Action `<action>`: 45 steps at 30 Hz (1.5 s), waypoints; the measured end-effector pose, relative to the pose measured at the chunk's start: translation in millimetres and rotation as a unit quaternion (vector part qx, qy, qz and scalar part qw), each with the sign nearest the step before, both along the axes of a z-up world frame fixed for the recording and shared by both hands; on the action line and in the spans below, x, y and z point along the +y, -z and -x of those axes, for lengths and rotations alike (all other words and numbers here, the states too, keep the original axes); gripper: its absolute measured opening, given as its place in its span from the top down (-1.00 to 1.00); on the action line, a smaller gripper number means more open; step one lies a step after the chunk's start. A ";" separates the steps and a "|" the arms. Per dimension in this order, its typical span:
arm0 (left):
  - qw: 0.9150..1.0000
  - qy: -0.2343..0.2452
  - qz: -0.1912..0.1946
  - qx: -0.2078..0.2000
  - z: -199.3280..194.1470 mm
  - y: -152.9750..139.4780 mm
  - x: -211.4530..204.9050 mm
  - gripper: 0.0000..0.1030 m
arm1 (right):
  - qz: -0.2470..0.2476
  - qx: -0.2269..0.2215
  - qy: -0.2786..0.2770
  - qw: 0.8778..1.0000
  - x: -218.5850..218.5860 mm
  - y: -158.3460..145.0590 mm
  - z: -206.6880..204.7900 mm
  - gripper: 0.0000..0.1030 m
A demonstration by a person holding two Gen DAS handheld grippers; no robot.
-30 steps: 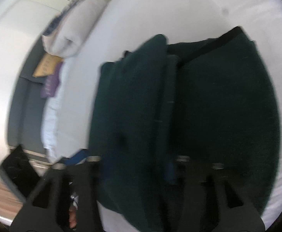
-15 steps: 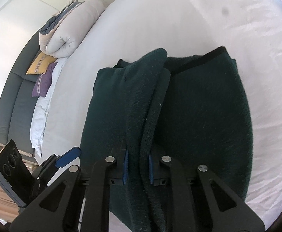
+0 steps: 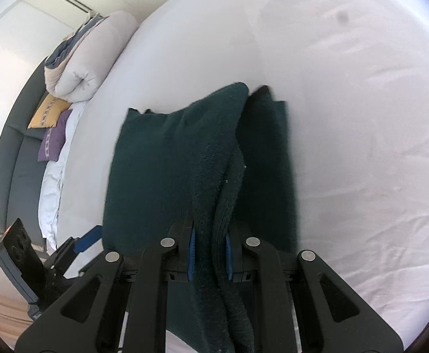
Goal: Fold small clothes
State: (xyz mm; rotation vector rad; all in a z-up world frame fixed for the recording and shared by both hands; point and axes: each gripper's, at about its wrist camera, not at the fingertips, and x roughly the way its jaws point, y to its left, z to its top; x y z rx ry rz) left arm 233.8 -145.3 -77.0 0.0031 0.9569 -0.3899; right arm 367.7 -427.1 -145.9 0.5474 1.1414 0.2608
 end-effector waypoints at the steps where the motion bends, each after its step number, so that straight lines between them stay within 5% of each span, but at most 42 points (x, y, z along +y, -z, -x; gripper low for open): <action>1: 1.000 0.002 -0.002 0.000 0.5 0.4 -1.2 -0.31 | -0.001 0.002 0.004 1.000 -5.2 2.3 1.8 0.74; 11: 1.000 -0.001 -0.010 0.001 -1.6 1.4 -4.5 -0.31 | 0.017 0.013 0.005 1.000 -22.5 10.2 10.7 0.72; 16: 1.000 -0.001 -0.018 0.000 -1.3 3.0 -7.7 -0.33 | -0.039 0.015 0.044 0.998 -31.8 17.6 24.2 0.63; 23: 1.000 -0.008 -0.014 0.006 -4.9 10.4 -7.8 -0.38 | -0.039 0.001 0.032 0.999 -25.9 15.0 55.0 0.63; 33: 1.000 -0.004 -0.018 0.009 -8.3 14.5 -11.2 -0.42 | -0.028 -0.013 0.055 0.998 -30.6 0.4 85.3 0.76; 38: 1.000 -0.005 -0.010 0.016 -11.0 19.0 -11.4 -0.44 | -0.053 0.011 0.040 0.998 -37.8 28.8 74.7 0.71; 42: 1.000 -0.021 0.013 0.004 -11.7 13.4 4.6 -0.55 | -0.051 -0.006 0.051 0.997 -39.8 9.2 86.6 0.43; 45: 0.998 -0.044 0.033 0.009 -23.1 12.8 20.6 -0.66 | -0.035 -0.053 0.080 0.995 -52.3 -14.8 100.5 -0.43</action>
